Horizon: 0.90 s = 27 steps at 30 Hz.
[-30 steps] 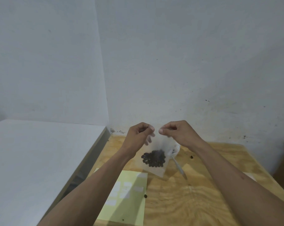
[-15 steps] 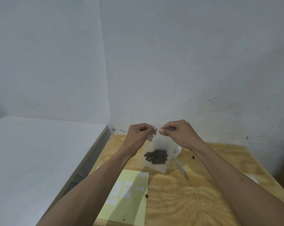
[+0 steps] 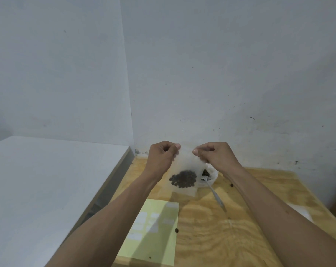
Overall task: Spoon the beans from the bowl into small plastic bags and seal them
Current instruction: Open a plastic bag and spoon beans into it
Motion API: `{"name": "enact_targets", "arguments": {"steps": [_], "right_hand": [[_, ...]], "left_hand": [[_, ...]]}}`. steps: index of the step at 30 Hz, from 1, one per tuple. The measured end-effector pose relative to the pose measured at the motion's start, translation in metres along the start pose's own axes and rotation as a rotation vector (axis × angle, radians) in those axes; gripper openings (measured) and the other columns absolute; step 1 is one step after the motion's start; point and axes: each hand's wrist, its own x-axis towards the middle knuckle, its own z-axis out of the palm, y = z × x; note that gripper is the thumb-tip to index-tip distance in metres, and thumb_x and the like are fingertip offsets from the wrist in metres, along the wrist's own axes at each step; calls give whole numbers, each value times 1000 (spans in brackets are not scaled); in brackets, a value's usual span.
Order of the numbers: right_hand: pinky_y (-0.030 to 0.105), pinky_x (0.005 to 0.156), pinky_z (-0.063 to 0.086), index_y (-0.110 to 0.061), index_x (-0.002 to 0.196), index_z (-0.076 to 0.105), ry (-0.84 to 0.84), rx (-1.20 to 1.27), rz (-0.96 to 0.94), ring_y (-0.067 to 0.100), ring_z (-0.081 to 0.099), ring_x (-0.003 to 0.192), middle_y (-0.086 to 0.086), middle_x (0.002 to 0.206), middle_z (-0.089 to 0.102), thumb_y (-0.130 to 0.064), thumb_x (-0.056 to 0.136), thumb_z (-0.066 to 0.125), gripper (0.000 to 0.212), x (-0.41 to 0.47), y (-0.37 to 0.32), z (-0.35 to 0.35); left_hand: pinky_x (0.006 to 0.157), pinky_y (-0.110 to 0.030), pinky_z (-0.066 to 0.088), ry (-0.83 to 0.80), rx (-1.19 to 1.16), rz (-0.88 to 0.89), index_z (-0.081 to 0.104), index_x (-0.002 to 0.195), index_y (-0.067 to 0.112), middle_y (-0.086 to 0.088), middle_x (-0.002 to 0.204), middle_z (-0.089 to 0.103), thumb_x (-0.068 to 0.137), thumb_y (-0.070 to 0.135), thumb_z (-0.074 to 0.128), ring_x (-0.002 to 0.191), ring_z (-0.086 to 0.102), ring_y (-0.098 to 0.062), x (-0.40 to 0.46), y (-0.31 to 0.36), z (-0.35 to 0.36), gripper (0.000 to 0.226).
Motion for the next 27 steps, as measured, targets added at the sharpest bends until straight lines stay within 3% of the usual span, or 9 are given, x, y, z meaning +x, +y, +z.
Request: {"name": "enact_targets", "arguments": {"steps": [3,8,13,15,18,20,23,27], "right_hand": [[25,75,60,-8,93,79,-34,127,53,21,75,83,10,93,78,-19,86,80,13,-2,1,-3],[25,76,60,-13,91,81,56,64,46,15,76,78,1,85,79,-22,84,82,11,-3,1,1],[28,76,62,0,101,75,-9,322,108,17,74,80,10,89,78,-18,89,76,21,-6,3,8],[31,74,61,-2,95,77,37,336,125,18,73,74,11,85,78,-15,88,77,15,-6,1,12],[29,64,59,-3,92,76,94,410,166,15,69,66,9,83,77,-14,87,78,11,-3,-7,20],[28,65,59,-5,100,75,56,442,185,16,71,72,8,91,77,-20,89,77,19,1,-9,27],[29,73,57,-9,113,69,-106,330,252,21,72,83,7,99,75,-31,89,77,33,0,-1,42],[25,61,61,5,113,68,-186,324,343,17,71,66,16,93,75,-7,91,73,26,-13,16,72]], "left_hand": [[56,-13,47,12,-5,-7,72,77,4,1,61,62,95,16,70,51,53,-5,2,0,-7,22],[56,-11,46,23,-28,-19,73,79,3,7,56,61,95,16,70,50,52,-4,-2,-3,-6,20],[58,-13,49,69,-95,-33,71,76,5,7,55,61,95,16,69,51,53,-5,3,2,-14,22],[66,-19,54,29,-121,-60,74,84,5,2,64,66,95,23,70,59,59,-8,3,1,-19,21],[76,-27,57,-102,-61,-146,75,106,15,1,97,76,92,40,72,85,70,-9,0,-6,-27,29],[67,-23,53,-112,-21,-168,75,102,11,-1,94,75,93,29,73,79,67,-13,-3,-12,-34,20],[52,-30,47,-37,-93,-185,71,87,4,-9,72,65,92,13,72,61,54,-23,-5,-20,-46,10],[58,-29,48,28,-94,-303,71,92,9,-7,87,68,90,23,77,69,59,-21,2,-35,-66,15]]}}
